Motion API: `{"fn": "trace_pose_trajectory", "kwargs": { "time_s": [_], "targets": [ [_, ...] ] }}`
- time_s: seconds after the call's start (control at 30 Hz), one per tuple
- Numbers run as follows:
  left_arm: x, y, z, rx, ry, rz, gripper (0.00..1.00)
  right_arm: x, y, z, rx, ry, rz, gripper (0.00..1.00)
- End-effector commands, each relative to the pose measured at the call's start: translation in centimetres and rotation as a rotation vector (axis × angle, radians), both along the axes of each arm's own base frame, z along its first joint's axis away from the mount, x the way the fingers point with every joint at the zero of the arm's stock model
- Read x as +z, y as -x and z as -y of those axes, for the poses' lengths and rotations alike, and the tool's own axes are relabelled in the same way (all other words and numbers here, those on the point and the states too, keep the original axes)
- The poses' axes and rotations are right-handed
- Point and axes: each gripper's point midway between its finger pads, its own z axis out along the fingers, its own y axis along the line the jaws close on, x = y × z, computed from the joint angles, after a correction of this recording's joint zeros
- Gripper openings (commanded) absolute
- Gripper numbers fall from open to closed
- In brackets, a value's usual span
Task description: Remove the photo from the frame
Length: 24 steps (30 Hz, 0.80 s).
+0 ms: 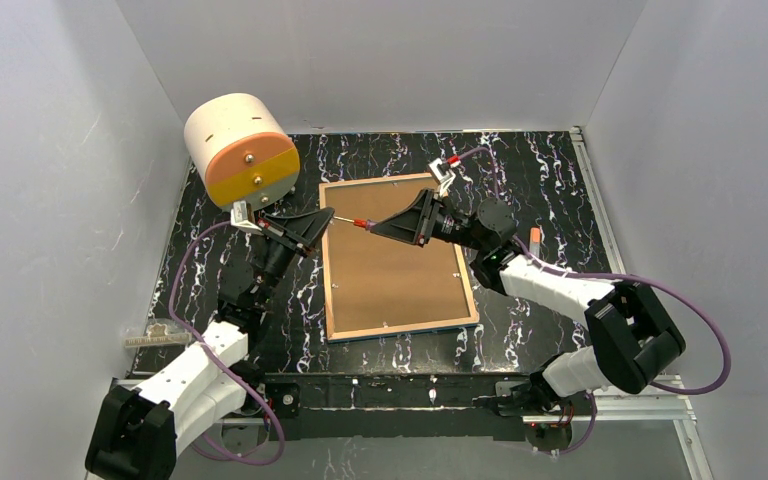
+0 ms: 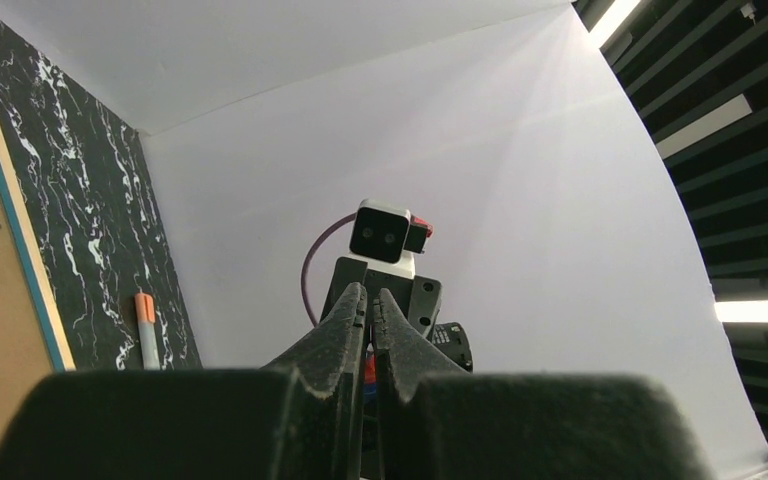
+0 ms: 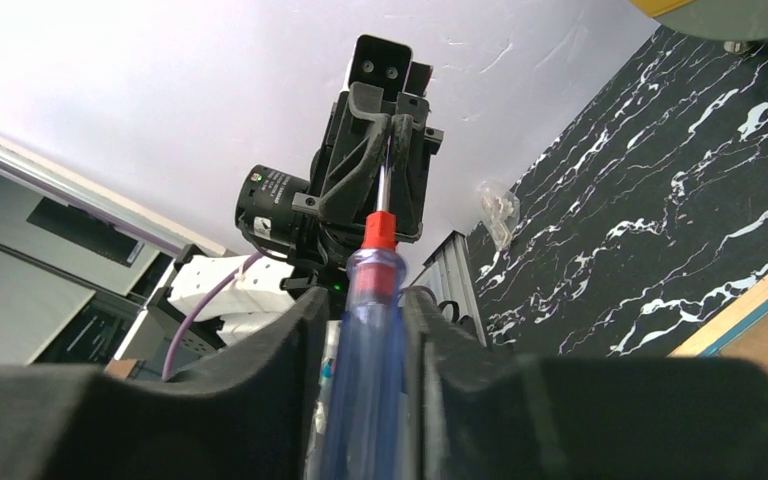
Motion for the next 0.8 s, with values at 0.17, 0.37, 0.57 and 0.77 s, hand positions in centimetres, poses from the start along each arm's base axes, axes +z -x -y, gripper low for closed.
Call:
{"fn": "trace_pose_trajectory", "kwargs": {
  "time_s": [0.17, 0.37, 0.57, 0.77],
  "targets": [
    [0.0, 0.1, -0.5, 0.030, 0.014, 0.020, 0.00, 2.5, 0.1, -0.2, -0.017, -0.050, 0.059, 0.17],
    [-1.9, 0.2, 0.4, -0.015, -0.041, -0.011, 0.16, 1.6, -0.5, -0.1, -0.060, -0.009, 0.023, 0.01],
    [-9.5, -0.5, 0.2, 0.004, -0.501, -0.265, 0.72, -5.0, -4.0, 3.5, -0.266, 0.289, -0.194, 0.01],
    [-16.6, 1.2, -4.5, 0.060, -0.945, -0.568, 0.84, -10.6, -2.8, 5.8, -0.267, 0.566, -0.342, 0.01]
  ]
}}
